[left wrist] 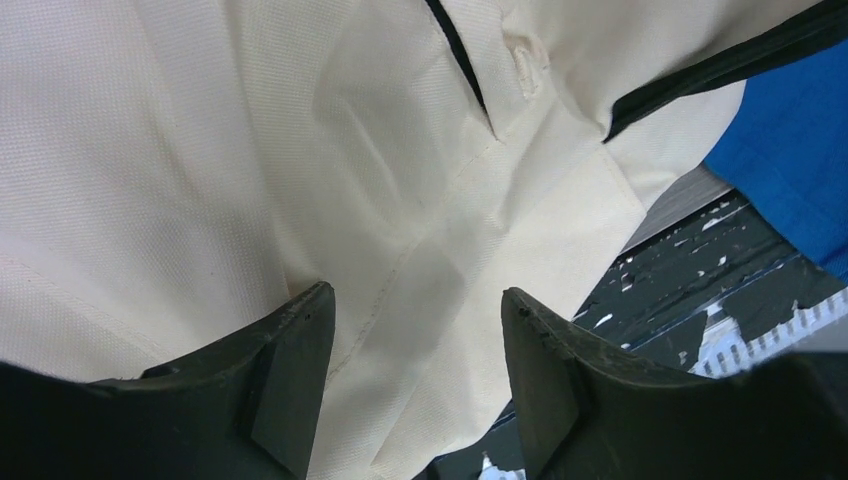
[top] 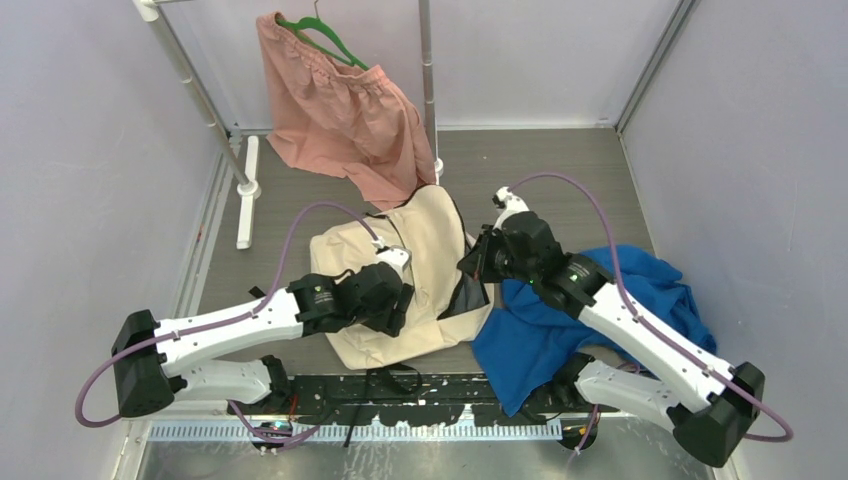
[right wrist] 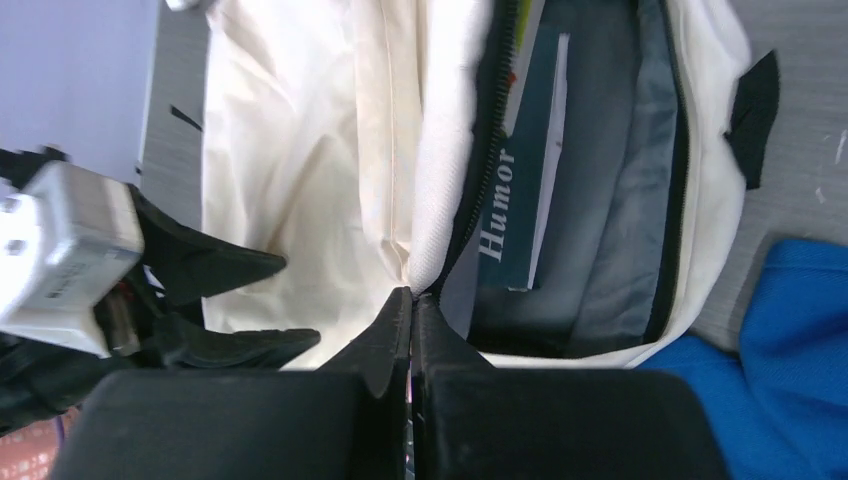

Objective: Pack the student bag
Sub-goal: Adjust the student bag at the center of the board.

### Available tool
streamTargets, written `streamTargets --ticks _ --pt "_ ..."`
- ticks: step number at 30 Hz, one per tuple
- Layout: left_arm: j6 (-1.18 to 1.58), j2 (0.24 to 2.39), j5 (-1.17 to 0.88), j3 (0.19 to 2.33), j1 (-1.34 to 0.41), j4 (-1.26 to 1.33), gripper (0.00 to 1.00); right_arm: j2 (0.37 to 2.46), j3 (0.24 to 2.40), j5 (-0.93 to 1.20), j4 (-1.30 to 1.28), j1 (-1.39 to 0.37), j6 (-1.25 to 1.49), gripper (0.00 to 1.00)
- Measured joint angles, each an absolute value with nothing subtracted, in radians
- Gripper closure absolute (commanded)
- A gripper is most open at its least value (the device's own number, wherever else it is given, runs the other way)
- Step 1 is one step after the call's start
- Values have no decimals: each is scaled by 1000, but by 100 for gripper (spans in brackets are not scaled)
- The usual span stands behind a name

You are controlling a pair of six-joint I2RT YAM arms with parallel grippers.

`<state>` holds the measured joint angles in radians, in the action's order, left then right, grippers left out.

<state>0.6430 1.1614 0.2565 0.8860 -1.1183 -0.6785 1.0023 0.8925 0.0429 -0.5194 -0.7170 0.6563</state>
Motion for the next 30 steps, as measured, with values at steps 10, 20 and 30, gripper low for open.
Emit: streamTargets --ticks 10,20,30 --pt "532 1150 243 888 -1187 -671 40 959 913 4 -527 -716 656 99" --pt "488 1040 340 885 -1202 -651 39 932 904 -27 -536 -716 661 99" --pt "568 1026 488 894 -1081 -756 33 1182 883 -130 -650 -687 667 35"
